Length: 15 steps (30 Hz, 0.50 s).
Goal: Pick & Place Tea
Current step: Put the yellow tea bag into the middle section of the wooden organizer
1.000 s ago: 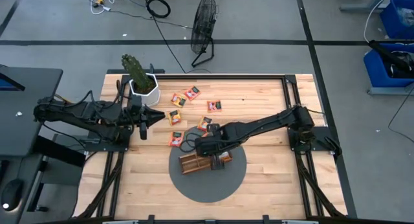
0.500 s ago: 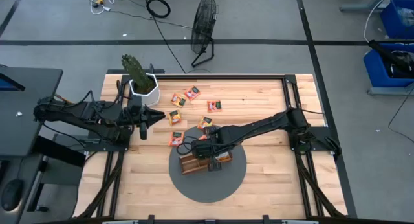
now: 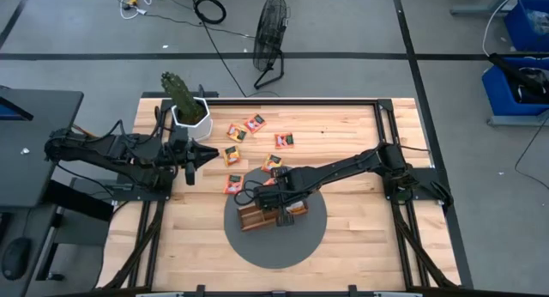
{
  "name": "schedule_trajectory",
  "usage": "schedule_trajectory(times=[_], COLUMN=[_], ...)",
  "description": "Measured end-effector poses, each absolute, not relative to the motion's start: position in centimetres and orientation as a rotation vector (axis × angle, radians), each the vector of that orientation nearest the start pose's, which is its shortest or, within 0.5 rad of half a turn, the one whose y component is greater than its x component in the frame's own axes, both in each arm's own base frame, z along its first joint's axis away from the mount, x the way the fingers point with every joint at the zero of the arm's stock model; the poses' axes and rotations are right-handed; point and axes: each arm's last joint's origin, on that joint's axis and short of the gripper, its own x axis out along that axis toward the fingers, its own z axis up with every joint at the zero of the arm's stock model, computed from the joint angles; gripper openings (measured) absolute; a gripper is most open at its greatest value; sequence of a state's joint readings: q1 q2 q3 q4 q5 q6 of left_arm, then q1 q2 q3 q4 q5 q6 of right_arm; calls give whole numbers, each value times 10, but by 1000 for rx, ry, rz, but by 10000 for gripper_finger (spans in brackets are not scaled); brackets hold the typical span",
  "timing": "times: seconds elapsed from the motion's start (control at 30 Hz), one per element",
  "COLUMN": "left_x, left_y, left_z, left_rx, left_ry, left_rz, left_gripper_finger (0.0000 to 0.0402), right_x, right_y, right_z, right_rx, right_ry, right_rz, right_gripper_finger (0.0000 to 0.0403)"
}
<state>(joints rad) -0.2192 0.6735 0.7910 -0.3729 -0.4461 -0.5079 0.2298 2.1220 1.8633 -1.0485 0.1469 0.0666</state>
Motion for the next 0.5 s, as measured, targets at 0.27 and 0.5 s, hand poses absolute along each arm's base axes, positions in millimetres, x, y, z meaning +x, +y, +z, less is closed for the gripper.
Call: schedule_trajectory(times=[0.27, 0.5], left_x=[140, 140], left_y=[-18, -18], left_z=[333, 333], left_rx=[-419, -416], left_ry=[179, 179], left_rz=[282, 281], left_gripper_finger=[60, 60], right_x=[427, 428], right_y=[95, 95], right_z=[228, 228], right_rx=[-185, -186], right_ry=[1275, 1273], right_rz=[35, 36], right_gripper_finger=[0, 13])
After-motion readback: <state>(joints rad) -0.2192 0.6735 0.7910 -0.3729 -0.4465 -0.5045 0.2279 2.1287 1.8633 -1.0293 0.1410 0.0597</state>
